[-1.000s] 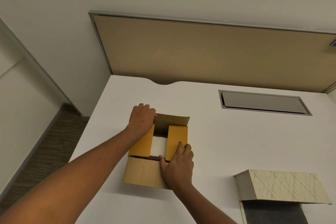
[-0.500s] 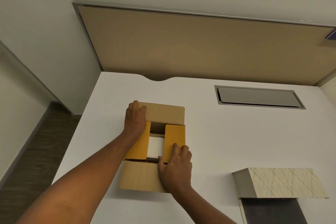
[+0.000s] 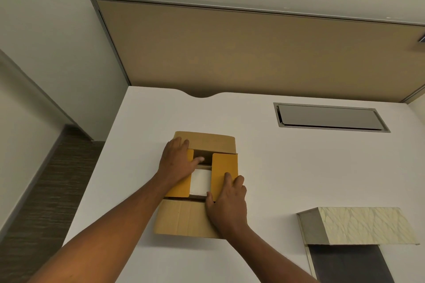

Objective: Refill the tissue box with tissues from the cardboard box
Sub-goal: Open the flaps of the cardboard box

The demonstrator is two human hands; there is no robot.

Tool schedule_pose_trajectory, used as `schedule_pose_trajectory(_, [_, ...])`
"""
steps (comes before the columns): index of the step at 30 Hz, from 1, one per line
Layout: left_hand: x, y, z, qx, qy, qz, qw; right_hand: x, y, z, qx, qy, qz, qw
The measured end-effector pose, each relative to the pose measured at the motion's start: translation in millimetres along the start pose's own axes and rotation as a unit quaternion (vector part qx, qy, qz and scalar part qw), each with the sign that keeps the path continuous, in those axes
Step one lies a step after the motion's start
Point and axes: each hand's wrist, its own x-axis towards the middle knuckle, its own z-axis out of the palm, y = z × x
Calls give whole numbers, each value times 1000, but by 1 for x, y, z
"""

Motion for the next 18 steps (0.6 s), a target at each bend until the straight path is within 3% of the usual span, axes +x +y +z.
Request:
schedule_pose_trajectory(12, [-7,-1,-1,-63,-57,-33,996,-1,29,-41,151,25,17,988])
schedule_pose_trajectory(18, [-7,-2,-15,-113,-80,-35,990,8,61,-43,183,57,117,975])
